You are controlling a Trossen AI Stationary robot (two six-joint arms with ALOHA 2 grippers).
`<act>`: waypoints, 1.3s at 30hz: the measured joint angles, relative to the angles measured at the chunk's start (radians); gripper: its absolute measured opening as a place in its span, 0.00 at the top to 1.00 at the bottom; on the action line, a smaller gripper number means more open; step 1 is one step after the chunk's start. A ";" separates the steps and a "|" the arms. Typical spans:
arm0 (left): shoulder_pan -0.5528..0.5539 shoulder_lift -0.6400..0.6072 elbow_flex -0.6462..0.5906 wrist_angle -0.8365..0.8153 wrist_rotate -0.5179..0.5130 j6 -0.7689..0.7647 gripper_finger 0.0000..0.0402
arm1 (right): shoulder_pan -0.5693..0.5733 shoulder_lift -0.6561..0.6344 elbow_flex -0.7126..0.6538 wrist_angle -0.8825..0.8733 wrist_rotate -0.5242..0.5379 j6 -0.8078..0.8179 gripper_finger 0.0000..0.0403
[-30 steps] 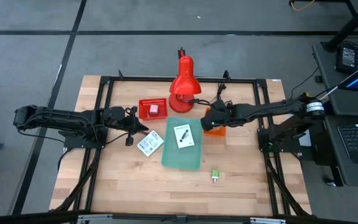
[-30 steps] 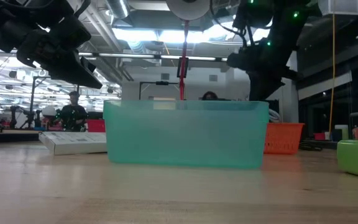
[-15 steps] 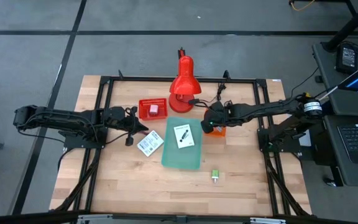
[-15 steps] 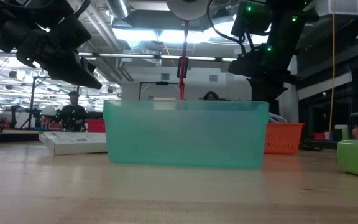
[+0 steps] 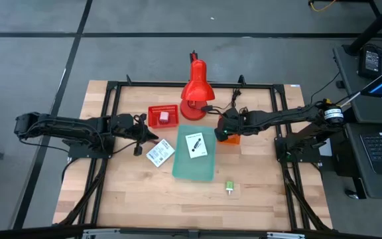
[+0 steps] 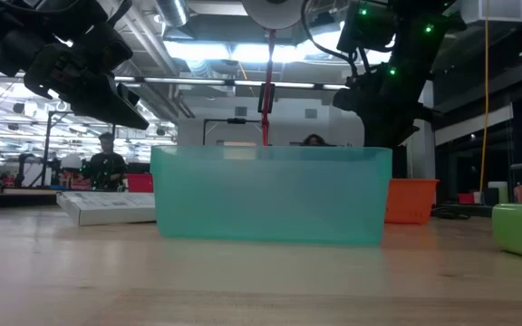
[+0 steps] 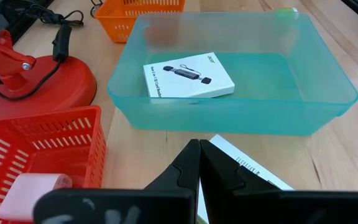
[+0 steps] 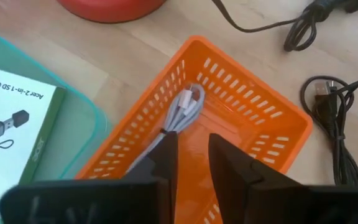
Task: Pick and place items into bin
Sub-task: Put the white card reader box into the green bin
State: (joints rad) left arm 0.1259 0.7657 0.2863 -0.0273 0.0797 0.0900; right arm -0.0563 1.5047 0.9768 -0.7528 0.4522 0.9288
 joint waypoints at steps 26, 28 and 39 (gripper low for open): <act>0.000 0.000 0.000 0.008 0.001 0.000 0.99 | 0.227 -0.097 0.034 0.175 0.182 -0.361 1.00; 0.000 0.000 0.000 0.008 0.000 -0.001 0.98 | 0.243 -0.102 -0.015 0.245 0.182 -0.362 1.00; -0.001 0.000 0.000 -0.015 0.029 -0.147 0.88 | 0.299 -0.112 -0.212 0.596 0.182 -0.415 1.00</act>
State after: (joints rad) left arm 0.1253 0.7654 0.2863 -0.0427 0.1091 -0.0566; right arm 0.2424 1.3928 0.7645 -0.1569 0.6346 0.5137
